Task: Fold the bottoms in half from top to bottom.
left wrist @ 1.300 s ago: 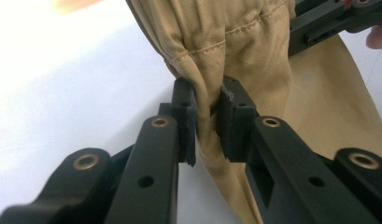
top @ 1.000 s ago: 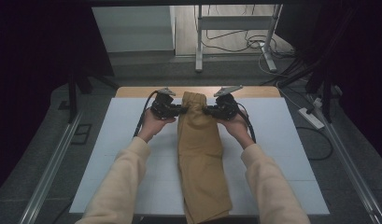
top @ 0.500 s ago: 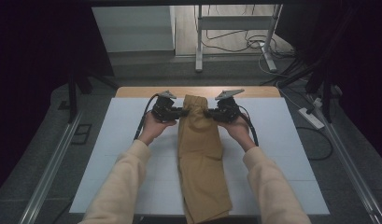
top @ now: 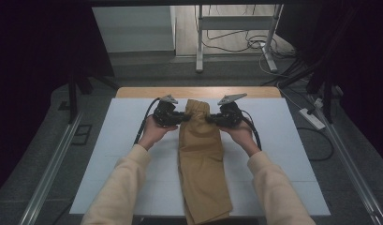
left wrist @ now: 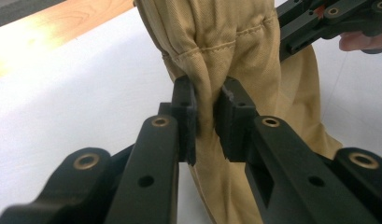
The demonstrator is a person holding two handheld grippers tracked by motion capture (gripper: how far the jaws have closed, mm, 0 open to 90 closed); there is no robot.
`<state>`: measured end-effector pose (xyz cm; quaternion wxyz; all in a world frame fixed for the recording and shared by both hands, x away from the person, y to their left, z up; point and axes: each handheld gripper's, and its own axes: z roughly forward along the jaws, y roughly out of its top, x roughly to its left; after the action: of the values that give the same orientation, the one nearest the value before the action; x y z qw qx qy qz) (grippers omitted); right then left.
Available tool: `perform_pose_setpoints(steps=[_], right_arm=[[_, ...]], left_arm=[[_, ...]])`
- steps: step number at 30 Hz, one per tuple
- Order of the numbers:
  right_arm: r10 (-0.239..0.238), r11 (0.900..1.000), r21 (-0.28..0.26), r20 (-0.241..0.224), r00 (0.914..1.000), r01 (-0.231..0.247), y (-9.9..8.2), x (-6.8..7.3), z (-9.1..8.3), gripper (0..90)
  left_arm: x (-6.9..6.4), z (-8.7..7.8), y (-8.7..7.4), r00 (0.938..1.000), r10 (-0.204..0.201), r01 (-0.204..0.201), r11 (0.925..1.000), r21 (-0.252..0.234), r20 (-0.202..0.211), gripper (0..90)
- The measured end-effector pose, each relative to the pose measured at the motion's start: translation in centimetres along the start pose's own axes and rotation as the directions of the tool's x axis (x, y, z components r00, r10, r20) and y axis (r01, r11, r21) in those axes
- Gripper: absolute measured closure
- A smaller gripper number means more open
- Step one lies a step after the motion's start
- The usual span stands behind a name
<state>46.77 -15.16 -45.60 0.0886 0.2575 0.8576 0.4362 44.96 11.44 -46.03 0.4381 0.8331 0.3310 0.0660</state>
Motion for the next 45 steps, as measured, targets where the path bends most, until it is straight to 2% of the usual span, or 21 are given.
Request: perform_pose_setpoints(steps=[18, 30, 45], right_arm=[[-0.015, 0.9998, -0.01, -0.042, 0.999, 0.015, -1.1, 1.3, -0.8, 81.7], [-0.004, 0.9999, -0.015, -0.067, 0.9977, 0.003, -2.0, 2.3, -1.6, 81.6], [-0.019, 0.9996, -0.022, -0.075, 0.997, 0.018, -2.4, 3.4, -2.4, 81.6]], left_arm=[[-1.4, -0.8, -1.3, 0.9992, 0.02, -0.019, 0.9997, -0.018, 0.036, 77.8], [-2.4, -1.2, -2.3, 0.9978, 0.017, -0.015, 0.9994, -0.032, 0.064, 77.8], [-3.6, -1.9, -2.8, 0.9961, 0.031, -0.028, 0.9985, -0.047, 0.083, 77.8]])
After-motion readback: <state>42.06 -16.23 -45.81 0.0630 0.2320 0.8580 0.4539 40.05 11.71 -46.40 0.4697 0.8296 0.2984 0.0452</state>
